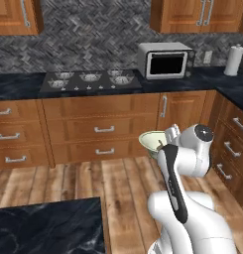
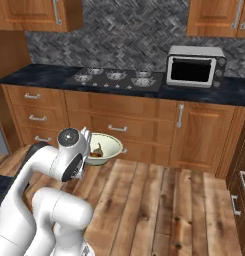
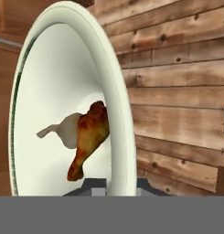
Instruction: Pick the chicken drumstick and garlic from their plates and place them in the bowl. Then put the bowl in the fridge.
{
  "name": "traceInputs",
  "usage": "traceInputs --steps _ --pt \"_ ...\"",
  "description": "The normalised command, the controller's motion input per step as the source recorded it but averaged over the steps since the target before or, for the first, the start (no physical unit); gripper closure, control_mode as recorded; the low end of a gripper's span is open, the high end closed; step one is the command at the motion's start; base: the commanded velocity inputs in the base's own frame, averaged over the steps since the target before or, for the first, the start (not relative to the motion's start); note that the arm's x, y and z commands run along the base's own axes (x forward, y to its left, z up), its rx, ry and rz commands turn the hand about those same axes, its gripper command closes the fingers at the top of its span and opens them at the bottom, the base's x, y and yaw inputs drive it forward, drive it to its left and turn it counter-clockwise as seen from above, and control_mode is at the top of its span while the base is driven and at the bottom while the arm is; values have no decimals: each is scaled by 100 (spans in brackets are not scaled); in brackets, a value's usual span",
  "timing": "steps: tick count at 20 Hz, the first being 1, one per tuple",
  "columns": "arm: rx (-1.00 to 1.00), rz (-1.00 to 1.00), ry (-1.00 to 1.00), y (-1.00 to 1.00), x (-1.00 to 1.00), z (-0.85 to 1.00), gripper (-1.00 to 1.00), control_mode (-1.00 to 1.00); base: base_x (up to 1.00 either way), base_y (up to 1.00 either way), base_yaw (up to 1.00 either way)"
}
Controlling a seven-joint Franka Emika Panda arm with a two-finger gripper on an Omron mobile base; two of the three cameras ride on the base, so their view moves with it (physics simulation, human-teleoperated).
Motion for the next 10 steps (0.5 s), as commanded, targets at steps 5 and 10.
traceInputs --steps 5,10 --pt "0 0 0 0 0 0 100 100 90 -1 19" --pt "0 0 0 0 0 0 100 100 86 0 27"
